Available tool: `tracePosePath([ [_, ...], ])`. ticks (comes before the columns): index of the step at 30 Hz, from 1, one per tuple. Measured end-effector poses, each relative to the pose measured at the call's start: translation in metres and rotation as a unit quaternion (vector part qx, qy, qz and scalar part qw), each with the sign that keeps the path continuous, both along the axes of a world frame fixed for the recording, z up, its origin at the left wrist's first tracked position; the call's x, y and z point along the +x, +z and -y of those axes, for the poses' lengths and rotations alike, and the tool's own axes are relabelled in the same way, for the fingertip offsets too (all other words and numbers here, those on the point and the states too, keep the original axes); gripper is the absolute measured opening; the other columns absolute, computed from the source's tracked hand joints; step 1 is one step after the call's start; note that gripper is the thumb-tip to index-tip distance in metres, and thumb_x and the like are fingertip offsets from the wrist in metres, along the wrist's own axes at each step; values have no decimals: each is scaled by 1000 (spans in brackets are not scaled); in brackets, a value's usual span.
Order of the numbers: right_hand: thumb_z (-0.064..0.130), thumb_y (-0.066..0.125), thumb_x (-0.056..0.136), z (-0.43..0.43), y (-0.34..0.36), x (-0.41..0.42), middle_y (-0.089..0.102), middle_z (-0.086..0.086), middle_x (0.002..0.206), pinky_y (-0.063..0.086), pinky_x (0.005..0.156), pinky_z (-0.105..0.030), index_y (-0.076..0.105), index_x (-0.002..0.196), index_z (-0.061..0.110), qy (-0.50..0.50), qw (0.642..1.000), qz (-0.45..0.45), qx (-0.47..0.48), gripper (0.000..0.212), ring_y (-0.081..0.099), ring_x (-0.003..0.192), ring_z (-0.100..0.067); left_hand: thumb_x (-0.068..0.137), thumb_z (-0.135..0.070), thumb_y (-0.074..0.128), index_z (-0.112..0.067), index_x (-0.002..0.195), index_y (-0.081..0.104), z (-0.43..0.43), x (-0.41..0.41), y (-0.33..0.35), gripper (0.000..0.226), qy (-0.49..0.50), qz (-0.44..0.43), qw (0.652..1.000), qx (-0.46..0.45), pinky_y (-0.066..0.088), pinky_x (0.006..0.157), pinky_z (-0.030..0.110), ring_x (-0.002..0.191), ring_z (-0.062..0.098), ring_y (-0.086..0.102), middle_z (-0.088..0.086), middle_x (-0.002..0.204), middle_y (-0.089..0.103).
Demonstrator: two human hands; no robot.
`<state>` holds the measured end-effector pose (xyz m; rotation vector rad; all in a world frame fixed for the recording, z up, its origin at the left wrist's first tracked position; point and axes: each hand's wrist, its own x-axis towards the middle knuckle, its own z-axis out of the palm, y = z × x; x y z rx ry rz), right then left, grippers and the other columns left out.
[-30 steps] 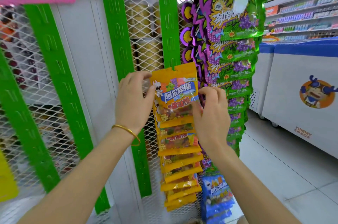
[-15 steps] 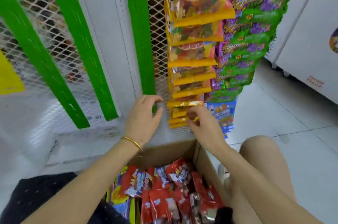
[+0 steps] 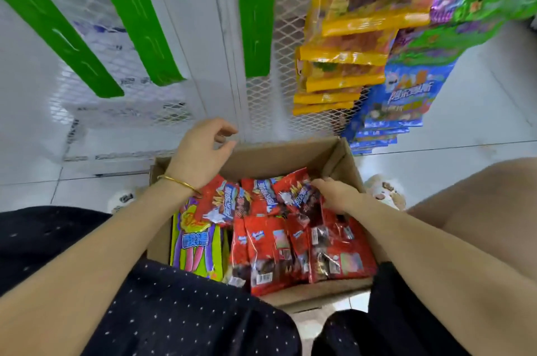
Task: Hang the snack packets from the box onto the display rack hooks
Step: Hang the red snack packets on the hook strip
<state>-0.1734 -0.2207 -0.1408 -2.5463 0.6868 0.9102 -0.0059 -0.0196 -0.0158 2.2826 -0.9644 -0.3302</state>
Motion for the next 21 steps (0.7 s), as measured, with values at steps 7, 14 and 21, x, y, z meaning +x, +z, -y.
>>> tracePosePath([
  [7,8,43,90,4,-21,12,57,-17,125,46,94,-35,57,118,4,100,992,-64,-35,31,56,113,-31,87,-7,58,-8,106,62,4,-5,-12,19,-6,-38,999,20,35,73,7,89,9,55,2,104,62],
  [14,-5,60,80,11,73,42,68,-6,103,39,56,-10,70,101,6,91,995,23,24,25,65,92,-24,90,-12,55,-15,107,61,22,-26,-8,18,-85,-87,992,43,36,67,-3,93,5,53,-4,109,60],
  [21,-5,61,85,3,163,32,60,-10,64,55,52,-22,60,89,1,-127,923,265,247,7,60,45,-5,86,-23,63,-14,119,56,34,-45,-2,34,-130,-134,980,66,42,78,15,99,13,59,0,110,61],
])
